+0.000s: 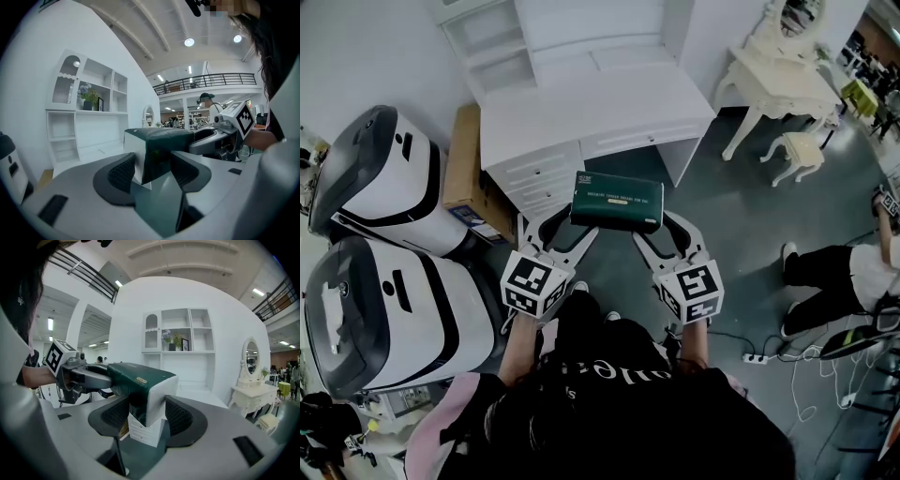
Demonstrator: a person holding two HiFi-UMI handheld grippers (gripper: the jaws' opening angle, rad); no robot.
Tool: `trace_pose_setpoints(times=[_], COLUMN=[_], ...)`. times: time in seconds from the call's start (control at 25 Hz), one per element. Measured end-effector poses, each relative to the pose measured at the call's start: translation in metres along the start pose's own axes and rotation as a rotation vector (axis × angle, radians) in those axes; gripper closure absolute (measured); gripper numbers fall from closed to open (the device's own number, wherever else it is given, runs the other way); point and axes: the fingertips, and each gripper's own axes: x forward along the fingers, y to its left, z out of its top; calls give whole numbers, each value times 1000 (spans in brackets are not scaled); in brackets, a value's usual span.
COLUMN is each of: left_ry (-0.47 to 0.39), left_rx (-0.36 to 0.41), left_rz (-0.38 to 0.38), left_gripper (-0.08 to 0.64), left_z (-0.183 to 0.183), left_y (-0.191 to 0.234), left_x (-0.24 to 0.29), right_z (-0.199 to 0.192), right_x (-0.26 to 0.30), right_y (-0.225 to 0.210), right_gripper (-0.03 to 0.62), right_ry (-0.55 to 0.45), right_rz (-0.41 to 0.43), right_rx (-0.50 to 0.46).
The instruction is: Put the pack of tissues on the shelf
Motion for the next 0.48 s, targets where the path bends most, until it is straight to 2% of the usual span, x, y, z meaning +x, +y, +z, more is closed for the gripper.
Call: trace_pose_setpoints(times=[0.24,0.48], left_ry=[9,7], left_rx=[9,-4], left_rz=[-8,-25], left_gripper=[311,311], left_z=[0,-2], left_y=[5,29], left_x=[18,47], right_z=[-3,-2], right_x=[9,37], right_y=[-16,-38], right_gripper=[333,333], right_ry=[-2,7], right_rz=[-7,-21], right_rx=[16,25])
